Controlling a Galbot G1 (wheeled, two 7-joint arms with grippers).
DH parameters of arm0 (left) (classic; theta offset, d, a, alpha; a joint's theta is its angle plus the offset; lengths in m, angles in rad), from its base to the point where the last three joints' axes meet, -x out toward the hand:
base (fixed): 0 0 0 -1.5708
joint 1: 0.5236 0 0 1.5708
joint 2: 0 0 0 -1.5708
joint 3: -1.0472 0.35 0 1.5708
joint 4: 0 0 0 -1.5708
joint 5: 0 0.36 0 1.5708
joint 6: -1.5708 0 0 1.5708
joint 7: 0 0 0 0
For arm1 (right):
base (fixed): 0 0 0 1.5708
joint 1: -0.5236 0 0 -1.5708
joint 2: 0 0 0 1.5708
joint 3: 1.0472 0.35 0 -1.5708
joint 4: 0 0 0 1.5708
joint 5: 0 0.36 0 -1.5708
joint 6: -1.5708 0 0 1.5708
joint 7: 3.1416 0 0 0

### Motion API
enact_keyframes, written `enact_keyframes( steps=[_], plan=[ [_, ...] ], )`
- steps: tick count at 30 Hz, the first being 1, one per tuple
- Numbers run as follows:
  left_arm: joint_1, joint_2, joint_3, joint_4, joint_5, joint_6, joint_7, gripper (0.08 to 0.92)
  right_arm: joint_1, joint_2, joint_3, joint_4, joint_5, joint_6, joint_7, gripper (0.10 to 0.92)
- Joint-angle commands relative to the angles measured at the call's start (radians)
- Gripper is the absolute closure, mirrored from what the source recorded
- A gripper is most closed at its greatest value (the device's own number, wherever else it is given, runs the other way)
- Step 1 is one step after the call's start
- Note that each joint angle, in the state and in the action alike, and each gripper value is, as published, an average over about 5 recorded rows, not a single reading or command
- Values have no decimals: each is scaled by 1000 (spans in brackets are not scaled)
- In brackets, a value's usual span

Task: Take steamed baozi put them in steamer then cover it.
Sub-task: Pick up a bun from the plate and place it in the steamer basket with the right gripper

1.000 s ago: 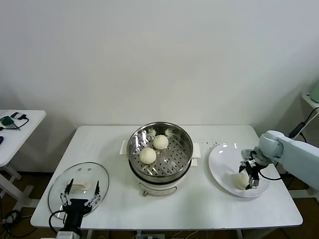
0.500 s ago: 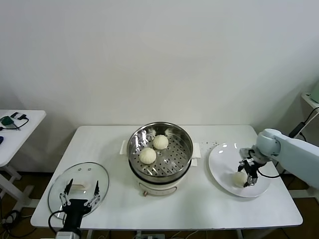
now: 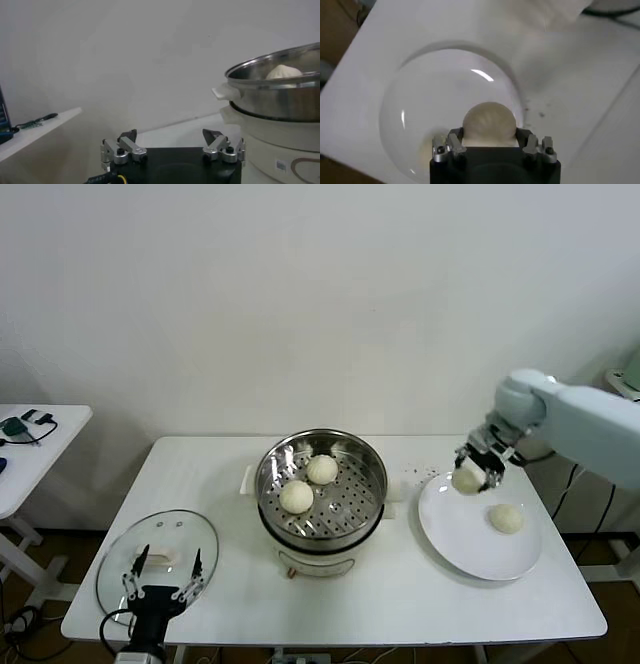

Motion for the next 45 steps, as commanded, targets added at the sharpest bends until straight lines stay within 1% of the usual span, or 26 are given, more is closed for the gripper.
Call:
enact_keyframes(
  steps=[1, 7, 14, 21, 28, 39, 42, 45],
  plan=[
    [-1, -4, 5, -7, -6, 8, -2, 177, 312, 194, -102, 57, -22, 304, -30, 334],
    [7, 0, 3, -11, -12, 8, -2, 177, 238, 315, -32, 99, -22, 309, -44, 331],
    [17, 5, -2, -5, -22, 5, -2, 177, 113, 439, 6, 158, -59, 307, -44, 330],
    [16, 5, -5, -3, -24, 5, -1, 177, 3, 524, 4, 157, -86, 308, -42, 330],
    [20, 7, -8, 6, -29, 2, -1, 177, -56, 548, -1, 163, -101, 309, -43, 330],
    [19, 9, -8, 18, -36, -2, -1, 177, -83, 536, -18, 166, -108, 302, -43, 328],
    [19, 9, -9, 19, -36, -3, -2, 177, -83, 534, -15, 162, -109, 295, -42, 294],
    [20, 9, -10, 19, -37, -3, -2, 177, -76, 528, -10, 161, -112, 293, -50, 233]
  ],
)
